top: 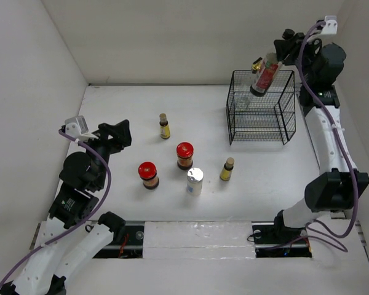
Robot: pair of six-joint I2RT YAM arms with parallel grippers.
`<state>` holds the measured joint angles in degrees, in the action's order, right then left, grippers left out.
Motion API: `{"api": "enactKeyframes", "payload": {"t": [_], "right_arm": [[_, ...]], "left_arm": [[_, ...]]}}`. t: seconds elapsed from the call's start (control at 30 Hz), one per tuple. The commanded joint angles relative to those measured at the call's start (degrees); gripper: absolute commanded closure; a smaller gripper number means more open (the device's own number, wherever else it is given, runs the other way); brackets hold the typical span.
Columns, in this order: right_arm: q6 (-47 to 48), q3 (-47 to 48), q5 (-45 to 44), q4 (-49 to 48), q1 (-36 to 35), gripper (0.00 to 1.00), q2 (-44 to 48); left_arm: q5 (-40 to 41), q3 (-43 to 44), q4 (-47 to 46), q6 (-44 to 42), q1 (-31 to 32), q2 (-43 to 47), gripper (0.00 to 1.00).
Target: Organize the condiment bottles
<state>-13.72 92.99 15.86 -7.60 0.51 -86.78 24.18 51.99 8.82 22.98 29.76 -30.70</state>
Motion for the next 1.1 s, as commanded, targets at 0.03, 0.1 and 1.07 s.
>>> {"api": "enactKeyframes", "payload": {"t": [0.03,0.1,1.07], "right_arm": [[1.06,9.74,-1.18,-3.31,4.31,1.00,-3.47],[1.06,12.82,-1.18,-2.78,5.46,1.00,-6.54],[12.13,10.03,-16.55,-5.14,3.36,1.00,-17.46]], "left_arm": [[-0.37,-0.31,-2.75,-0.66,-0.23,-0.68,0.30],[-0.37,-0.31,-2.75,-0.66,-0.23,-1.21,0.30],[-0.37,-0.31,-2.75,-1.19,-0.23,-2.79,0.30]]}}
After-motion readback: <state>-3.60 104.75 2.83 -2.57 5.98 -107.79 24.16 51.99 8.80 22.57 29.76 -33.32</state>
